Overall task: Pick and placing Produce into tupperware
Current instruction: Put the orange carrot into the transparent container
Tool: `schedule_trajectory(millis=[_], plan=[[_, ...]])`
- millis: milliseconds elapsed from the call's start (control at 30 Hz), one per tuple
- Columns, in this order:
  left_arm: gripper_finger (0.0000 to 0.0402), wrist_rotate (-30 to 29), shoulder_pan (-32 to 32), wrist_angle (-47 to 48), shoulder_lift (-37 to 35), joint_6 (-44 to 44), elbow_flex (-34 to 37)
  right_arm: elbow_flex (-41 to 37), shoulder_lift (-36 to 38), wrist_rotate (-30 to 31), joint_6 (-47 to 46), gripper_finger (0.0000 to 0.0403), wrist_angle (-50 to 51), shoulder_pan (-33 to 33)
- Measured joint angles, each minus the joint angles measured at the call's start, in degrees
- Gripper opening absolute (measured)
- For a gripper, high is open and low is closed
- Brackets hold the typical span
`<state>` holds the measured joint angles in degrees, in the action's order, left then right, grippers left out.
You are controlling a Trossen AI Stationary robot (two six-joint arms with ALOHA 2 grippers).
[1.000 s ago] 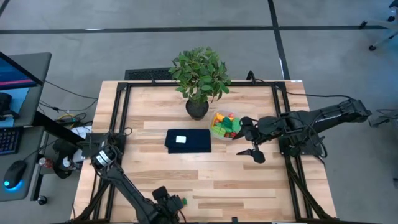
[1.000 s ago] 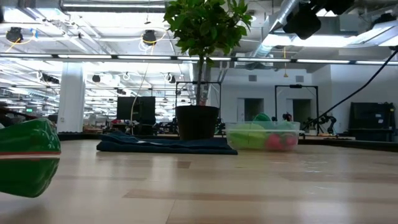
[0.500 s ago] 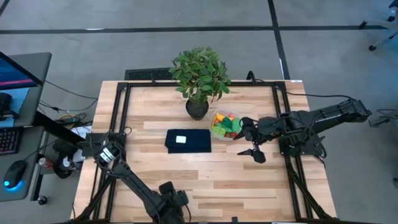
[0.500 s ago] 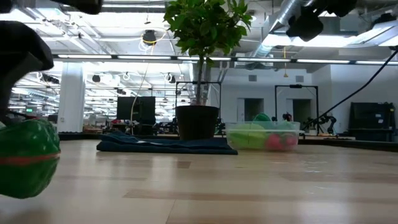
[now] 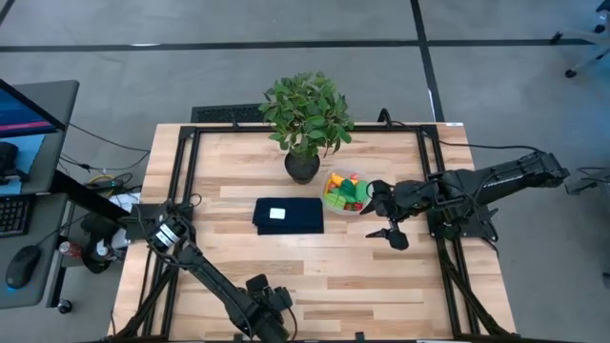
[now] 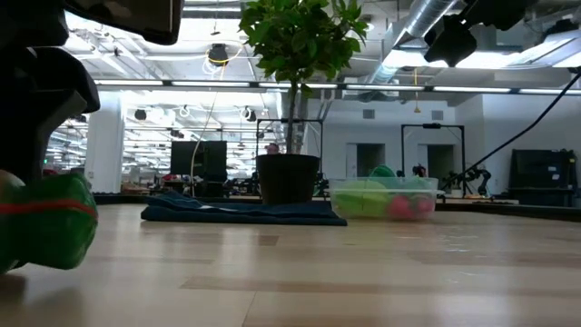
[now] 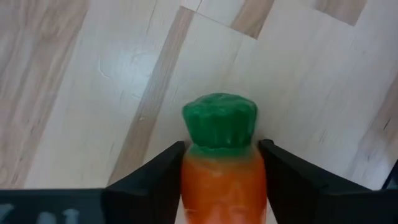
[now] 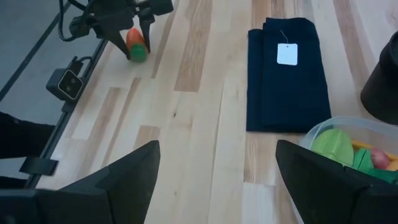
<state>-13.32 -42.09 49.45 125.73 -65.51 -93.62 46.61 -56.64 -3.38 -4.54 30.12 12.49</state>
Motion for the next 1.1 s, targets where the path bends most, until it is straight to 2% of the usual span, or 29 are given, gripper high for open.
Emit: schedule_trajectory(millis=[267,533,700,967,1100], plan=[[0.0161,0.95,0.00,-0.03,0.00,-0.86,-0.02,0.00,0.00,-0.01,0.00,0.0315,0.29,0.00],[0.0196,2.66,0.29,0.07,-0.03,0.17,-0.02,0.00,0.00,-0.01,0.00,0.0315,0.29,0.00],[0.0202,3.88,1.36,0.32,-0.09,0.17,-0.47,0.00,0.00,0.18,0.00,0.0315,0.29,0.00],[0.0197,-1.61,3.32,1.29,-0.09,2.24,-2.74,0.00,0.00,0.27,0.00,0.0315,0.29,0.00],[0.0184,-2.12,3.85,1.29,-0.09,2.90,-3.02,0.00,0.00,0.38,0.00,0.0315,0.29,0.00]])
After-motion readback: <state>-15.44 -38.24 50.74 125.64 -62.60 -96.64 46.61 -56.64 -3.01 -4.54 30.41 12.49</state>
